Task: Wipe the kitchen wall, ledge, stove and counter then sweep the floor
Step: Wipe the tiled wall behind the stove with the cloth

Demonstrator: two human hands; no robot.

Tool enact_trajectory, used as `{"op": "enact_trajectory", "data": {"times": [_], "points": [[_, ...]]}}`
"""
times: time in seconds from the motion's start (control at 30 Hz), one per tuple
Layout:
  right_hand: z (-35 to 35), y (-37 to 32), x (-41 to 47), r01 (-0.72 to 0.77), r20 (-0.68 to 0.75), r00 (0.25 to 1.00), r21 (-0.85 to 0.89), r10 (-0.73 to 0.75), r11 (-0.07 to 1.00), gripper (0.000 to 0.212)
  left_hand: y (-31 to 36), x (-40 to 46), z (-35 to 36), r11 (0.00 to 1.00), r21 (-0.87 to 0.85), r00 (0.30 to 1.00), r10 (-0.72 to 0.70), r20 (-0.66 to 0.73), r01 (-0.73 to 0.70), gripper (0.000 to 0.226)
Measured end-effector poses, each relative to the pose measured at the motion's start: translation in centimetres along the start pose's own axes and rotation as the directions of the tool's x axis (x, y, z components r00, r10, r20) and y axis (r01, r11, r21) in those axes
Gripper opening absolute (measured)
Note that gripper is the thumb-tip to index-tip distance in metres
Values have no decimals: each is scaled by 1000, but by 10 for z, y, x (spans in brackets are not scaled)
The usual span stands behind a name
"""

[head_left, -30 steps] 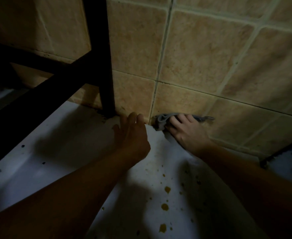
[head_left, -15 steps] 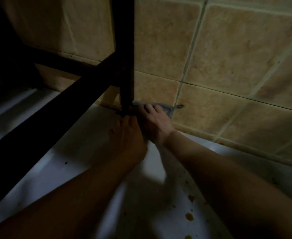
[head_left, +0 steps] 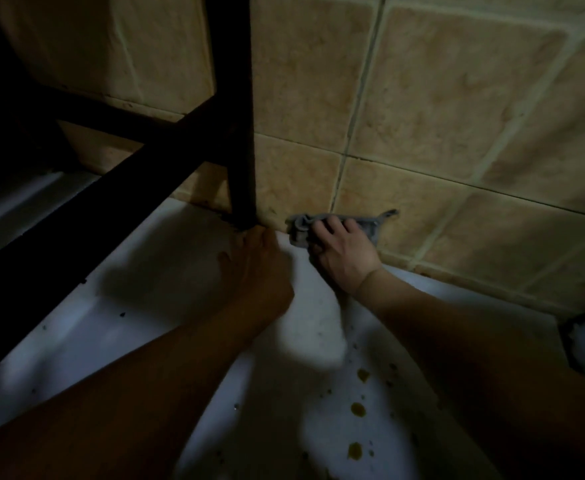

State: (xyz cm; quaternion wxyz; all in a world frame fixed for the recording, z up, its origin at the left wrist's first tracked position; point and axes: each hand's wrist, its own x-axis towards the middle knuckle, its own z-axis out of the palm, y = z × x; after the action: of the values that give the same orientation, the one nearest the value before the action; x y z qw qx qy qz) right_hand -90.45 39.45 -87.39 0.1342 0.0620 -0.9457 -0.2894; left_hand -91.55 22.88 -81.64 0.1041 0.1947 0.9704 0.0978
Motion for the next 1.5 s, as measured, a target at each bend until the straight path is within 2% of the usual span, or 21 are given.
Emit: {"op": "enact_trajectory", "data": {"times": [0.13, 0.23, 0.37, 0.47, 0.57, 0.63, 0.73, 0.87, 1.0, 1.17, 1.3, 1.37, 1.43, 1.5], "points": [[7, 26, -45, -22, -89, 996, 31, 25, 999, 32, 16, -11, 2, 998, -32, 998, 49, 42, -47, 81], [6, 38, -70, -22, -37, 999, -40, 20, 999, 38, 27, -15, 1, 997, -15, 996, 76, 56, -75, 81], [16, 46, -93, -102, -8, 995, -106, 102, 989, 22, 32, -15, -1, 994, -19, 994, 105, 8, -105, 77], [19, 43, -95, -163, -48, 986, -74, 160, 984, 37, 28, -15, -3, 992, -20, 992, 124, -6, -125, 75], [7, 31, -86, -201, -95, 976, -51, 196, 978, 37, 27, -13, -1, 991, -34, 991, 131, -8, -131, 75], [1, 25, -79, -169, -133, 978, -39, 163, 985, 35, 31, -12, 2, 990, -54, 991, 132, -12, -133, 75], [-1, 28, -75, -101, -95, 991, -65, 95, 993, 32, 37, -11, 6, 988, -36, 988, 152, -17, -152, 74], [4, 47, -89, -93, 28, 995, -82, 96, 992, 31, 48, -14, 11, 981, -26, 981, 192, -25, -192, 70], [14, 73, -140, -148, -43, 988, -46, 146, 988, 28, 59, -18, 16, 972, -39, 973, 232, -15, -232, 67], [18, 96, -193, -220, 20, 975, -81, 223, 972, 24, 77, -22, 22, 956, -49, 957, 286, -47, -288, 58], [5, 90, -191, -296, 46, 954, -37, 297, 954, 27, 86, -21, 16, 935, -26, 932, 349, -95, -353, 50], [-3, 81, -177, -341, 33, 940, 79, 340, 937, 31, 89, -19, 12, 936, -32, 932, 345, -111, -350, 53], [-16, 73, -149, -320, -29, 944, 163, 328, 933, 32, 90, -18, 9, 939, -43, 936, 335, -110, -342, 57], [-29, 70, -115, -254, -94, 961, 78, 261, 964, 37, 89, -18, 7, 935, -30, 930, 349, -115, -355, 57]]}}
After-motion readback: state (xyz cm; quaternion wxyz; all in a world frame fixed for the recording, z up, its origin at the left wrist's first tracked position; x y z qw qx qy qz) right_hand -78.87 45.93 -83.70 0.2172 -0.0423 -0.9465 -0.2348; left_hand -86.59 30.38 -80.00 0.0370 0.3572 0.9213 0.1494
